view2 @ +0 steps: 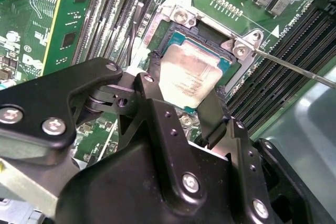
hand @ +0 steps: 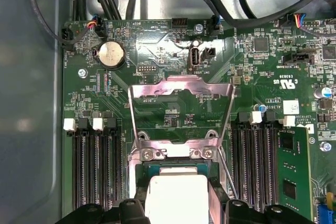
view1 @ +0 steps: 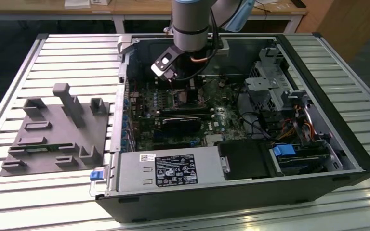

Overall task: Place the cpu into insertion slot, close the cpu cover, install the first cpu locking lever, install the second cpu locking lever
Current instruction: 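Place the cpu into insertion slot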

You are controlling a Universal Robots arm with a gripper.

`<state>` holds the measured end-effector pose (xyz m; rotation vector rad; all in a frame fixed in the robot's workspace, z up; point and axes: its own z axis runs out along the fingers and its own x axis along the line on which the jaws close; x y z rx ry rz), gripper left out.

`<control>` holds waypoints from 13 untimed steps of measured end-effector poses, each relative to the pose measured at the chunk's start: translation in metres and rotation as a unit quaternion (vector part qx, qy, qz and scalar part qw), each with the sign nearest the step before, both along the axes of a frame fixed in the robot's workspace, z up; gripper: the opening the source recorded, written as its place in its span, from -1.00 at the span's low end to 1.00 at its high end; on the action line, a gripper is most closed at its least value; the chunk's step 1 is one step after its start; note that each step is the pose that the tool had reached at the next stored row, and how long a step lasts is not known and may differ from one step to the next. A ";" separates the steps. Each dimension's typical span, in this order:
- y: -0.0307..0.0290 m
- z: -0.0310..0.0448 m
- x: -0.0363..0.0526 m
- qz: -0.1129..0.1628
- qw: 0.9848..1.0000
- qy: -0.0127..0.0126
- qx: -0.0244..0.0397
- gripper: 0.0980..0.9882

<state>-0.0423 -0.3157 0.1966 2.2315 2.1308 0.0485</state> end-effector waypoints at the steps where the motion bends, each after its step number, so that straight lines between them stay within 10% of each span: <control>1: 0.0000 -0.0004 -0.0001 0.000 1.000 0.000 0.000 -0.03; 13: 0.0000 -0.0006 -0.0001 0.000 1.000 0.000 0.001 0.00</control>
